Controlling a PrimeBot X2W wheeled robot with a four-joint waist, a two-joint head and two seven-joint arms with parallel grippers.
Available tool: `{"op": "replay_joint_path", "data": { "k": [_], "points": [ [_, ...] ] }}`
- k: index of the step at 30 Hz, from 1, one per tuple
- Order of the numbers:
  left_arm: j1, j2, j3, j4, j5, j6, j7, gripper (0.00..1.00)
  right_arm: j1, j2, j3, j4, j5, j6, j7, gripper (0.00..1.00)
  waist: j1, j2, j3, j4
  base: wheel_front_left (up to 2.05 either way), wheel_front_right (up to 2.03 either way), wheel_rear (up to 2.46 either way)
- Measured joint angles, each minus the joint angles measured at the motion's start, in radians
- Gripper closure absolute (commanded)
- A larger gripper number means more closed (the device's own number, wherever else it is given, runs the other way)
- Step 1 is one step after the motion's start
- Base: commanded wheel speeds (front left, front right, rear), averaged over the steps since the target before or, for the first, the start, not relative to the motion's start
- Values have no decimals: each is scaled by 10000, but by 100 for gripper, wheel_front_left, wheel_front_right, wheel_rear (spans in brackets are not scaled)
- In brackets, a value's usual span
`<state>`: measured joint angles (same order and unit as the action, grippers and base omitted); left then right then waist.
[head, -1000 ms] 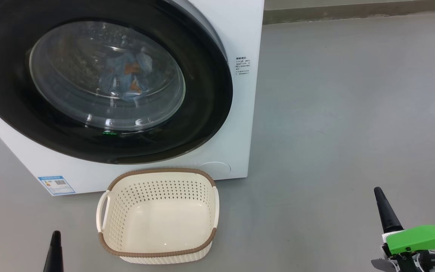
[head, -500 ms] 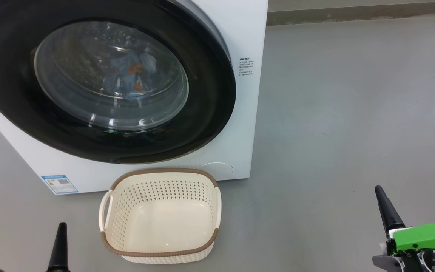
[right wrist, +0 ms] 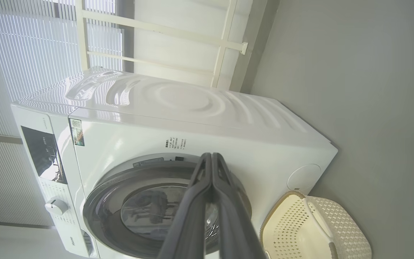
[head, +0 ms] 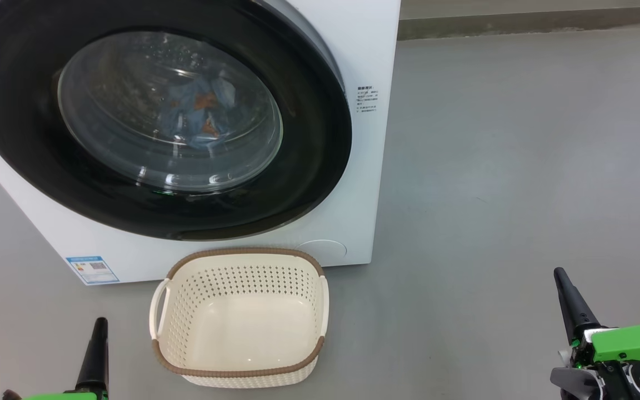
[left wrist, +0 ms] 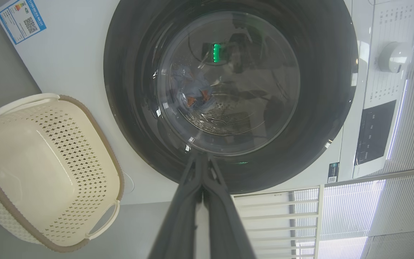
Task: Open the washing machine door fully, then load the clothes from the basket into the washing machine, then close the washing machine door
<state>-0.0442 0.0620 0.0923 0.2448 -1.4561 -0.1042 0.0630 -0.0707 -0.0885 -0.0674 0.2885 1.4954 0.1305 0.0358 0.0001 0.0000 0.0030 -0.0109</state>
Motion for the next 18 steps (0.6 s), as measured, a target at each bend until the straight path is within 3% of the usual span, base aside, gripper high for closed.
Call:
{"op": "replay_joint_path", "data": {
  "k": [18],
  "points": [
    [-217,-198,-38,-21,-1444,82,439,100,-35,151,-230,-36,1396,-2,422,100,0,0,-41,107,0,0,0]
  ]
}}
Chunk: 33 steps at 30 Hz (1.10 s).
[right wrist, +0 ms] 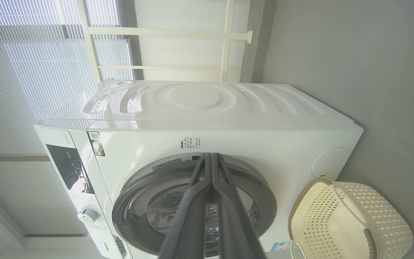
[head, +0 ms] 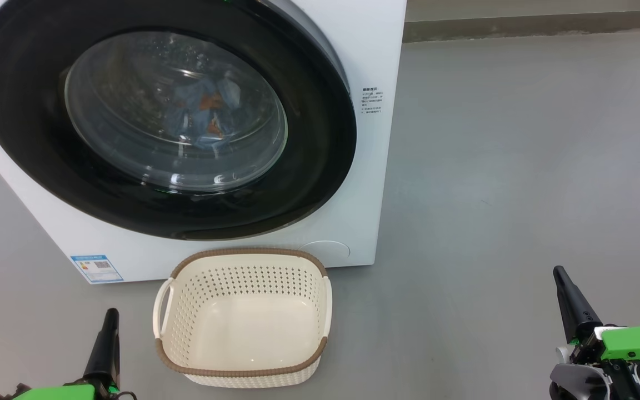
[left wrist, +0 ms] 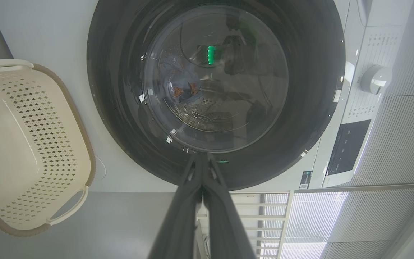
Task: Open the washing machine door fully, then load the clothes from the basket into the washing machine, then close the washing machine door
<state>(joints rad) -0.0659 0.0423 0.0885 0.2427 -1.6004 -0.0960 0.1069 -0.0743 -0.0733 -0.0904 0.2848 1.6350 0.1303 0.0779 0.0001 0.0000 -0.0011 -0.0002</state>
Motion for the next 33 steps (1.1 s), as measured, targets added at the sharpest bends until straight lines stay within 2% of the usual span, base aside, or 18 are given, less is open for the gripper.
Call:
{"op": "replay_joint_path", "data": {
  "k": [33],
  "points": [
    [0,-8,0,0,0,0,0,100,-12,-2,-2,-4,15,-12,0,100,0,0,0,0,0,0,0]
  ]
}}
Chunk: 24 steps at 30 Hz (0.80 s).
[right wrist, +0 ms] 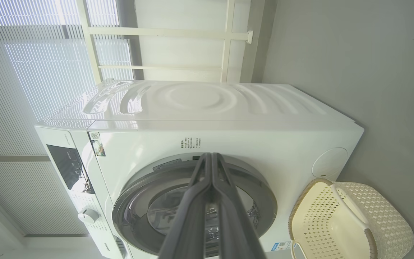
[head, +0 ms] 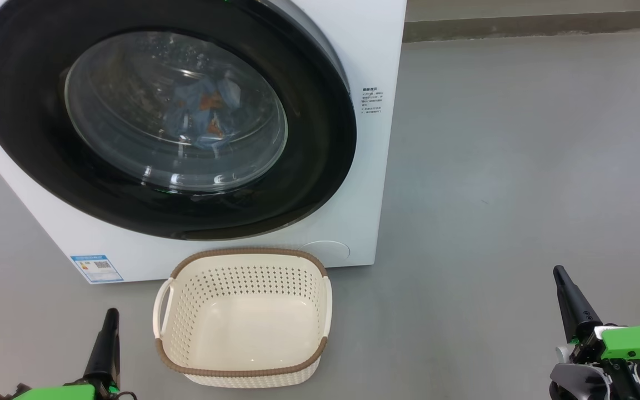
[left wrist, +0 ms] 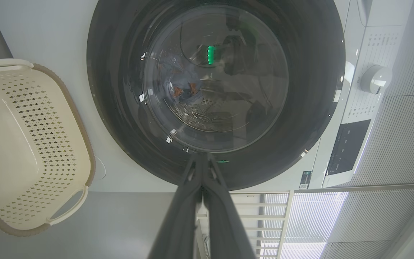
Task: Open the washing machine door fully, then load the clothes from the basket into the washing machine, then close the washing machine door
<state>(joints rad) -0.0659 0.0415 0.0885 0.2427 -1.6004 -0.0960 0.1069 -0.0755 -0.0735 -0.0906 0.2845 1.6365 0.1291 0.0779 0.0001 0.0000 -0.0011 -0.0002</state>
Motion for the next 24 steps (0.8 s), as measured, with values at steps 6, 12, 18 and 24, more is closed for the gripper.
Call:
{"op": "replay_joint_path", "data": {
  "k": [6,12,18,24],
  "points": [
    [0,-2,0,0,0,0,0,100,-1,0,4,-2,0,0,-2,100,0,0,0,0,0,0,0],
    [0,-2,0,0,0,0,0,100,-1,-2,8,-2,0,0,-2,100,0,0,0,0,0,0,0],
    [0,-2,0,0,0,0,0,100,-1,-2,12,-2,2,0,-4,100,-1,0,0,0,0,0,0],
    [0,-2,0,0,0,0,0,100,-1,-4,19,-4,2,0,-12,100,0,0,0,0,0,0,0]
  ]
}}
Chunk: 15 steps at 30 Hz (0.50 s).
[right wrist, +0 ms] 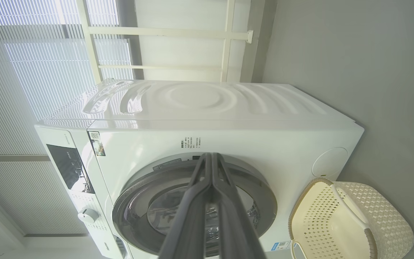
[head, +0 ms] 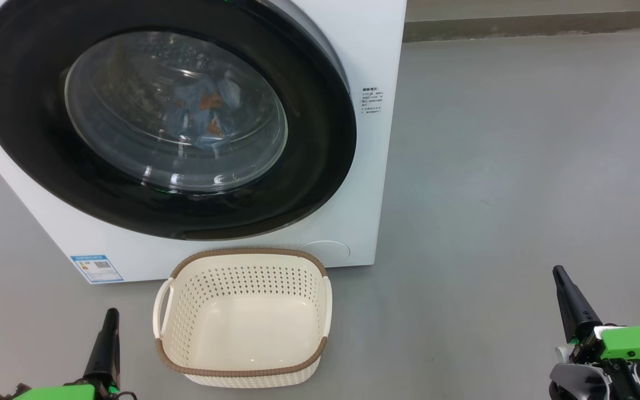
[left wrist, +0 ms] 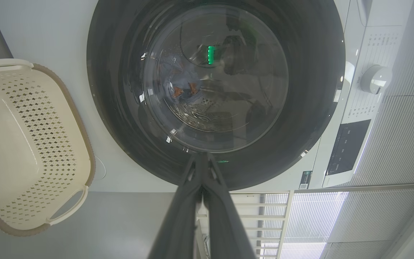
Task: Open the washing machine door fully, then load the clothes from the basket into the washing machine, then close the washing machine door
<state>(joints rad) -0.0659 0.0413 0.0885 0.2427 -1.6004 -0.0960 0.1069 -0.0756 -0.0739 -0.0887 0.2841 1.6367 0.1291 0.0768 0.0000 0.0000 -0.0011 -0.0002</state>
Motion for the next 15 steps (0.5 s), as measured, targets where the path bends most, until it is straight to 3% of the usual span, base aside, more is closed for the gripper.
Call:
{"op": "replay_joint_path", "data": {
  "k": [15],
  "points": [
    [0,0,0,0,0,0,0,100,0,-6,31,-2,12,0,-4,100,0,0,0,0,0,0,0]
  ]
}}
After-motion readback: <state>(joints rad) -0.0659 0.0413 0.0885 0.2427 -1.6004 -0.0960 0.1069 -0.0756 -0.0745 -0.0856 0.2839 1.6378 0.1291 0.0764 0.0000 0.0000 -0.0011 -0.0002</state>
